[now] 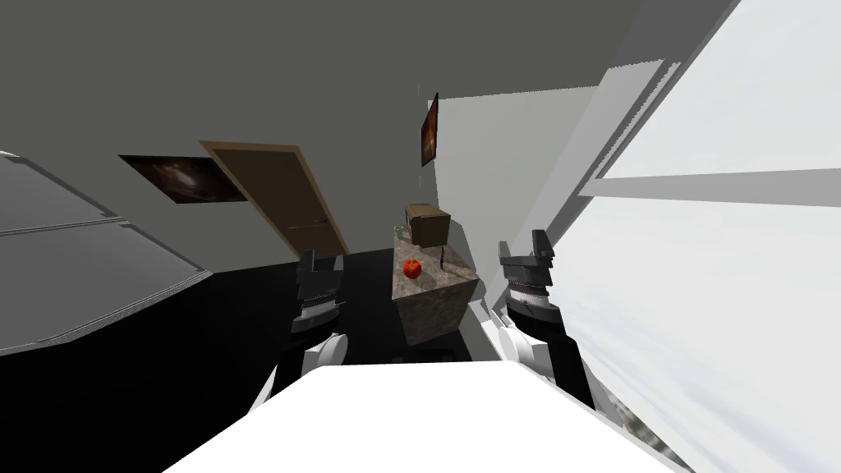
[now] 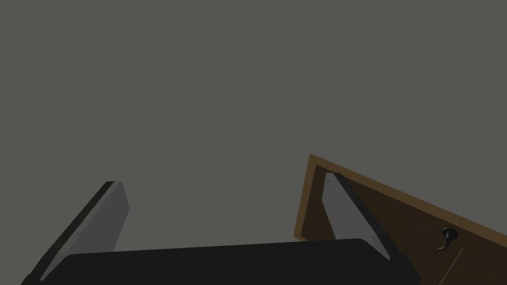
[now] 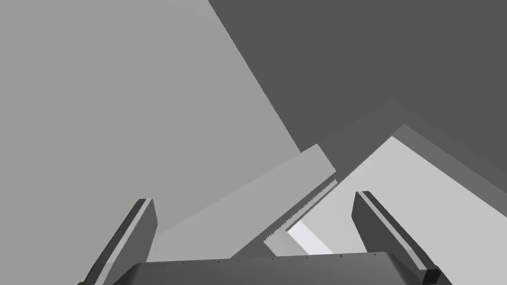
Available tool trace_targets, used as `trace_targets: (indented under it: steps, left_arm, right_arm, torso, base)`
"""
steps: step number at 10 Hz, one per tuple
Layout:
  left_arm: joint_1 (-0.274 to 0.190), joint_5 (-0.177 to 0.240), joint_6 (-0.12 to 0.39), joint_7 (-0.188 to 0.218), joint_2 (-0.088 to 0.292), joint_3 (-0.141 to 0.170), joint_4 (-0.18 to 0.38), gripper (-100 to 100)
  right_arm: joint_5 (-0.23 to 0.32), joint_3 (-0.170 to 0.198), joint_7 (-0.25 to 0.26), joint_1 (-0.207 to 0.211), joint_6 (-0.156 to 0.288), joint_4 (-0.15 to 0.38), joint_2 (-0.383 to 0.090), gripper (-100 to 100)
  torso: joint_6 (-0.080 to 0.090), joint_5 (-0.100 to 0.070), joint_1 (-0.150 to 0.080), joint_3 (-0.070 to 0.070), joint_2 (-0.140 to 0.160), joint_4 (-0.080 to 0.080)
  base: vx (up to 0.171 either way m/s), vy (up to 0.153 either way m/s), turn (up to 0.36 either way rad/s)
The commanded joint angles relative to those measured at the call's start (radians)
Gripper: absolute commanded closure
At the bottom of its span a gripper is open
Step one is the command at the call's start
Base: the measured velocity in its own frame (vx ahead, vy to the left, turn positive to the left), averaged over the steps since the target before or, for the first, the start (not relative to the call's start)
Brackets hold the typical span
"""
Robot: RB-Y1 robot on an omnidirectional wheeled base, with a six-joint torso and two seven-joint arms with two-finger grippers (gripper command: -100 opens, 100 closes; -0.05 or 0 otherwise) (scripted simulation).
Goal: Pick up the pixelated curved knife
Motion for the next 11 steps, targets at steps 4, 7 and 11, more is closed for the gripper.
trace_targets:
  steps: [4, 7, 11]
  left_arm:
    - [0.000, 0.000, 0.000, 0.000, 0.000, 0.000, 0.000, 0]
    - [0.000, 0.000, 0.000, 0.000, 0.000, 0.000, 0.000, 0]
    - [0.000, 0.000, 0.000, 0.000, 0.000, 0.000, 0.000, 0]
  right_arm:
    - [-0.047, -0.023, -0.066, -0.047, 0.088, 0.044, -0.048, -100]
    - [-0.078, -0.037, -0.113, -0.080, 0.149, 0.075, -0.067, -100]
    - [-0.134, -0.060, -0.203, -0.144, 0.262, 0.136, -0.097, -100]
  torso:
    - [0.000, 0.000, 0.000, 0.000, 0.001, 0.000]
    - [0.000, 0.000, 0.001, 0.001, 0.001, 0.000]
    - [0.000, 0.000, 0.001, 0.000, 0.000, 0.000]
  base:
    - [-0.015, 0.007, -0.014]
    - [-0.019, 0.015, -0.016]
    - [-0.010, 0.015, -0.014]
